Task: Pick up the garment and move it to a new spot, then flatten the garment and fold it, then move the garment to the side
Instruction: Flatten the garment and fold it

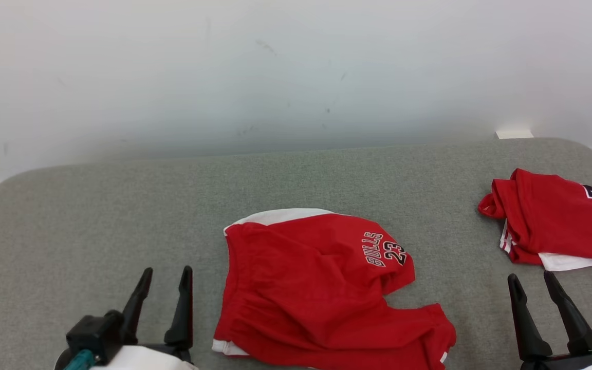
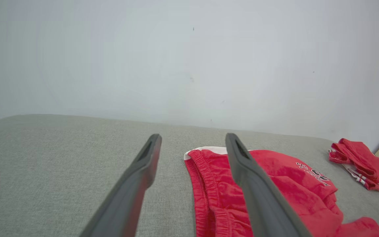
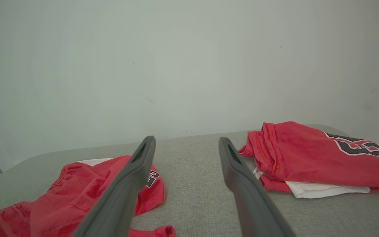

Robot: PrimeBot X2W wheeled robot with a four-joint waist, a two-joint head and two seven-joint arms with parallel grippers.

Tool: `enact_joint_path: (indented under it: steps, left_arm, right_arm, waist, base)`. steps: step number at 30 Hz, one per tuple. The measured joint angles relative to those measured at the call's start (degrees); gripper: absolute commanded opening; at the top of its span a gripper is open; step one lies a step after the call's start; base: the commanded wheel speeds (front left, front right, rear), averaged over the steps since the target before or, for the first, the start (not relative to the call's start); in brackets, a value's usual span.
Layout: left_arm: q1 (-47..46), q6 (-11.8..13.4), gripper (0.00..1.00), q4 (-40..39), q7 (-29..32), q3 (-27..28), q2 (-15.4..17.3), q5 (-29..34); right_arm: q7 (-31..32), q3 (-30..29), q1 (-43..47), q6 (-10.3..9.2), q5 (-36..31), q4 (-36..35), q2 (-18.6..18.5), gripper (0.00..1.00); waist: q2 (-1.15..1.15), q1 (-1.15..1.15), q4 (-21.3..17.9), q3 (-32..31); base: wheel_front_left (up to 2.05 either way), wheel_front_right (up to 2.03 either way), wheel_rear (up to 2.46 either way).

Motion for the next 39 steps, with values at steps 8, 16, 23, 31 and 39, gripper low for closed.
enact_joint_path:
  steps: [8, 16, 23, 31, 39]
  left_arm:
    - [3.4, -2.4, 1.00, -1.8, 0.0, 5.8, -5.1, 5.9]
    - [4.2, -6.0, 1.00, -0.8, 0.0, 9.4, -8.6, 9.3]
    - [4.2, -8.4, 1.00, 0.5, 0.0, 11.2, -10.6, 11.0]
    - [3.6, -10.5, 1.00, 1.7, 0.0, 12.3, -12.0, 12.7]
    - [3.2, -11.6, 1.00, 2.6, 0.0, 13.7, -12.8, 13.5]
  right_arm:
    - [0.0, 1.5, -0.1, -0.01, -0.2, 0.1, 0.2, 1.00]
    - [3.2, 8.1, 2.2, 0.00, 4.9, 1.2, -3.5, 1.00]
    - [11.3, 19.3, 2.8, -0.01, 15.4, 1.6, -7.8, 1.00]
    - [13.6, 25.0, -2.1, -0.01, 19.0, 6.5, -6.8, 1.00]
    - [10.3, 25.9, -5.7, -0.01, 20.8, 10.3, -7.1, 0.00]
  waist:
    - [0.00, 0.00, -0.5, 0.1]
    - [0.00, 0.00, -0.6, -0.1]
    - [0.00, 0.00, -0.3, 0.2]
    - [0.00, 0.00, 1.4, 0.7]
    - [0.00, 0.00, 3.1, 1.0]
  base:
    - [0.00, 0.00, 0.00]
    - [0.00, 0.00, 0.00]
    - [0.00, 0.00, 0.00]
    - [0.00, 0.00, 0.00]
    - [0.00, 0.00, 0.00]
